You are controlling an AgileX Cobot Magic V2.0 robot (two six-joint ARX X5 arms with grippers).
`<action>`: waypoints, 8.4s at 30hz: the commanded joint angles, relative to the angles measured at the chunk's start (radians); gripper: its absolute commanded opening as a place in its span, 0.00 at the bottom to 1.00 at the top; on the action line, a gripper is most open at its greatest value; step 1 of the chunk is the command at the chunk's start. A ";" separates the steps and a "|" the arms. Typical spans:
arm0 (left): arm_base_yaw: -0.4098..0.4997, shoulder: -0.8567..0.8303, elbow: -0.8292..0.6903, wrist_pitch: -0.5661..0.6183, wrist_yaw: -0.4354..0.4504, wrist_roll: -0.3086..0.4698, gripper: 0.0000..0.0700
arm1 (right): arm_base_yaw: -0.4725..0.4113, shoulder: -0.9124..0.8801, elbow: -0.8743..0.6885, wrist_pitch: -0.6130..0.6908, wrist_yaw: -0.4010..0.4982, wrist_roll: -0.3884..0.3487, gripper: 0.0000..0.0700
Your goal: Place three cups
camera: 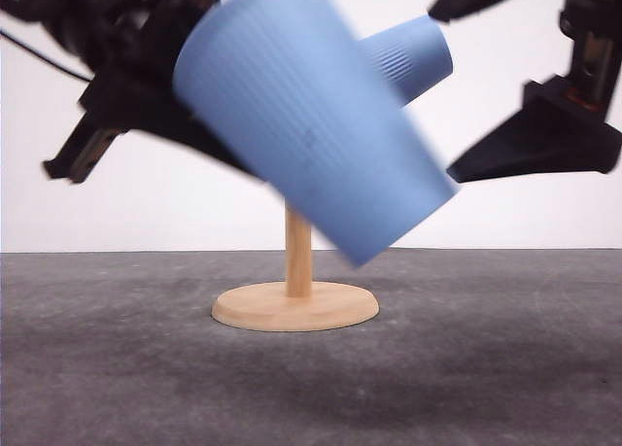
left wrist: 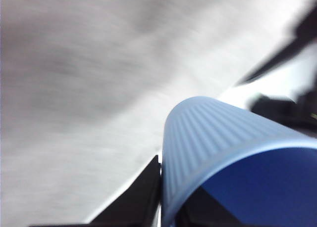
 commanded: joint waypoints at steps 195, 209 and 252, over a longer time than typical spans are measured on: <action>0.415 -0.608 -0.104 -0.051 -0.441 0.329 0.00 | -0.244 -0.131 0.101 0.175 0.936 -0.059 0.04; 0.519 -0.727 -0.328 0.254 -0.442 0.484 0.00 | -0.244 -0.131 0.101 0.175 0.936 -0.059 0.04; 0.729 -1.379 -0.980 0.543 -0.619 0.423 0.00 | -0.244 -0.131 0.101 0.179 0.936 -0.059 0.04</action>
